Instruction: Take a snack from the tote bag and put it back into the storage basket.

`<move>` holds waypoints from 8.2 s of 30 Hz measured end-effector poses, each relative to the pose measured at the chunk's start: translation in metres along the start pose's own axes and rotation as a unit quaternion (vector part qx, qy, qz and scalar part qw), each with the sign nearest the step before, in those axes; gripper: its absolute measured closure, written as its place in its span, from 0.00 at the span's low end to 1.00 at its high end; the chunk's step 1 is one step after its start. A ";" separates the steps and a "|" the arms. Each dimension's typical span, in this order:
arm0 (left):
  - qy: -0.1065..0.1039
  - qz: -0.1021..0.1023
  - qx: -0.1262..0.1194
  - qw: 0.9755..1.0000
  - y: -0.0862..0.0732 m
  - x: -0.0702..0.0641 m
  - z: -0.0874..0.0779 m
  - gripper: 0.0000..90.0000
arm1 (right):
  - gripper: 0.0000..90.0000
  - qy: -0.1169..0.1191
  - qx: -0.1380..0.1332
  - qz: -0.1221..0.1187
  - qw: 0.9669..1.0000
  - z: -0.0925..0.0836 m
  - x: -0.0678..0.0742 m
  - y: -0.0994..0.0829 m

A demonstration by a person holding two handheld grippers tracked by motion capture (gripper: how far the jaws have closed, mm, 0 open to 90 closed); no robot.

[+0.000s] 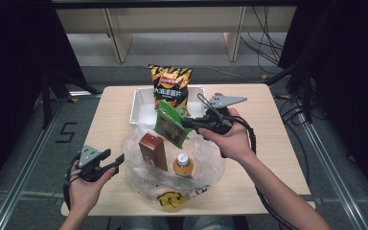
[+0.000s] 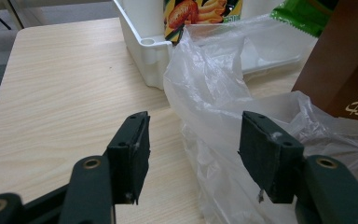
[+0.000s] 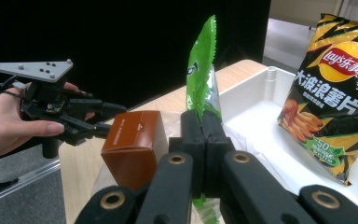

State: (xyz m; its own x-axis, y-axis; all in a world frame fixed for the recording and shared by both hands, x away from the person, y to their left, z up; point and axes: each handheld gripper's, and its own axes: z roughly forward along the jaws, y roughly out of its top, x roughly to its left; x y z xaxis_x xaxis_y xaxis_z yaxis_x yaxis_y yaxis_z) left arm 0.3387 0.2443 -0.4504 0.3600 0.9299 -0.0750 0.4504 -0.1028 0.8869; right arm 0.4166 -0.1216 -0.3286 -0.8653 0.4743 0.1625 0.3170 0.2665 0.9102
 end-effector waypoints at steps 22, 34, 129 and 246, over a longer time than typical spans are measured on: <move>-0.004 0.000 0.003 1.000 -0.001 -0.002 0.002 0.47 | 1.00 -0.012 -0.021 0.003 1.000 -0.004 -0.003 0.018; -0.004 -0.002 -0.001 1.000 -0.001 -0.002 0.001 0.47 | 1.00 -0.018 -0.033 0.004 0.999 -0.005 -0.003 0.027; -0.005 -0.002 -0.006 1.000 -0.001 0.002 0.000 0.47 | 1.00 -0.064 -0.034 0.014 0.997 0.048 -0.053 0.050; 0.000 -0.003 -0.007 1.000 -0.004 0.005 0.000 0.47 | 1.00 -0.104 0.059 0.063 0.991 0.138 -0.126 0.003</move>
State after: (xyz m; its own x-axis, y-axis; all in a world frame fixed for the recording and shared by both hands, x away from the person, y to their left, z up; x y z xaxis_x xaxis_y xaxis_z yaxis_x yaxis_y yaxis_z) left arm 0.3384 0.2490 -0.4539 0.3583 0.9302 -0.0801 0.4412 -0.0930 0.8926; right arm 0.5801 -0.0647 -0.3986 -0.7208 0.6695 0.1796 0.4716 0.2838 0.8349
